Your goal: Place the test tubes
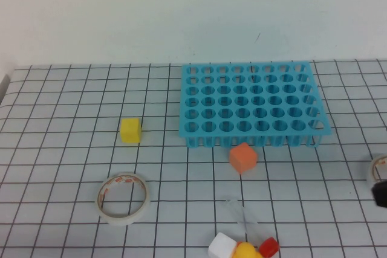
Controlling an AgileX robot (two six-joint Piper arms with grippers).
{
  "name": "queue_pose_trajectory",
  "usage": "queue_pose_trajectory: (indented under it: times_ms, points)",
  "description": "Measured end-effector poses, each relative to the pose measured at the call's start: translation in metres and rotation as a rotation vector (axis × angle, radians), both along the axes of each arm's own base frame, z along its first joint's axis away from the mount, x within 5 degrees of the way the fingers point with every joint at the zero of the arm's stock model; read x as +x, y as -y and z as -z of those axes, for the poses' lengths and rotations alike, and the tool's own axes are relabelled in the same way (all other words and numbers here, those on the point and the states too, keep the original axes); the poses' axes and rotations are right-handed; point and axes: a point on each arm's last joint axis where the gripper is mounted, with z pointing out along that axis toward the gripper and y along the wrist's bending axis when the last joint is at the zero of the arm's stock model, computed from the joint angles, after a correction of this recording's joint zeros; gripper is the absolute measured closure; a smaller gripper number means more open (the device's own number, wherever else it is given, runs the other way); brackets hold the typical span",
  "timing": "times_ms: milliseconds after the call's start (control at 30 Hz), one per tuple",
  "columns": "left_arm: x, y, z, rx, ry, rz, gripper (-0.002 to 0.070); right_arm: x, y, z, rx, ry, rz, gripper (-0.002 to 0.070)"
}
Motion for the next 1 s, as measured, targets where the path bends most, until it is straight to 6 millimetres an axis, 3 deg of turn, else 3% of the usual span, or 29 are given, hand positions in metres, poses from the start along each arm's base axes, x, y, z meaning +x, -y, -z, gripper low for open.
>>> queue_pose_trajectory:
  times_ms: [67,167,467,700,1000]
  points:
    - [0.001,0.002,-0.001,-0.008,0.015,0.019,0.0678,0.012,-0.004,0.012,-0.005,-0.052,-0.029,0.0676]
    - [0.003,0.003,0.0,-0.018,0.053,0.03,0.0678,0.024,-0.033,0.036,-0.03,-0.139,-0.159,0.0676]
    - [0.003,0.003,0.005,-0.008,0.044,0.043,0.0678,0.028,-0.107,0.086,-0.128,-0.19,-0.328,0.0676]
    - [0.003,0.004,0.005,-0.012,0.047,0.045,0.0678,0.044,-0.116,0.121,-0.202,-0.219,-0.29,0.0676]
    - [0.003,0.004,0.005,-0.012,0.053,0.048,0.0678,0.056,-0.124,0.121,-0.195,-0.184,-0.318,0.0676]
